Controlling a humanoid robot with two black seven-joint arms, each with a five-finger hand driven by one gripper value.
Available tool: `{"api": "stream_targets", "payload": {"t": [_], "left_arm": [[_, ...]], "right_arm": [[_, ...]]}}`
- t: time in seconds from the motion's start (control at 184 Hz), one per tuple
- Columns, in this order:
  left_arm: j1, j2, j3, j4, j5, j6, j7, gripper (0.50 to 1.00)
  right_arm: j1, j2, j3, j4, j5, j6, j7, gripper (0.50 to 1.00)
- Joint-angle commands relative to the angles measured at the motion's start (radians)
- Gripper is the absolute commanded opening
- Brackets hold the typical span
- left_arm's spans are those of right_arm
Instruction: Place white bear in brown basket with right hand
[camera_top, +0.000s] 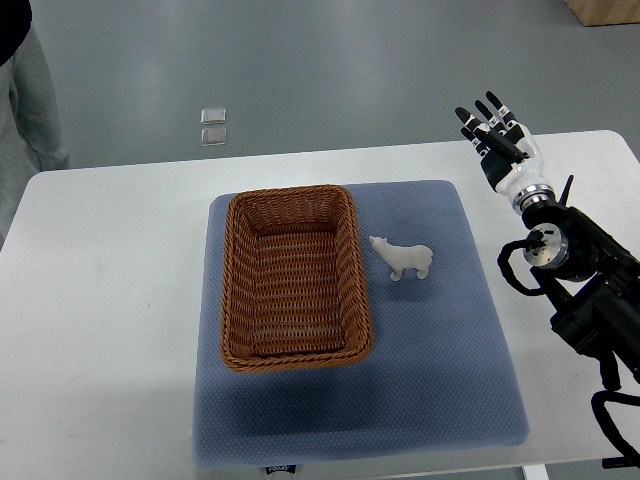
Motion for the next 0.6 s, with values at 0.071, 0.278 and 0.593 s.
{"api": "stream_targets", "payload": {"t": [0.071,0.278,0.593], "left_arm": [[0.000,0.000,-0.001,0.003,0.000,0.001,0.000,1.000],[0.000,0.000,0.000,-0.001,0.000,0.000,0.000,1.000],[0.000,0.000,0.000,0.000,0.000,0.000,0.000,1.000]], "right_arm": [[-0.002,0.001,0.000,0.000,-0.002,0.000,0.000,0.924],[0.004,-0.003,-0.006,0.000,-0.002,0.000,-0.001,0.926],[0.017,-0.035,-0.062,0.020,-0.028,-0.030,-0.001,0.924]]}}
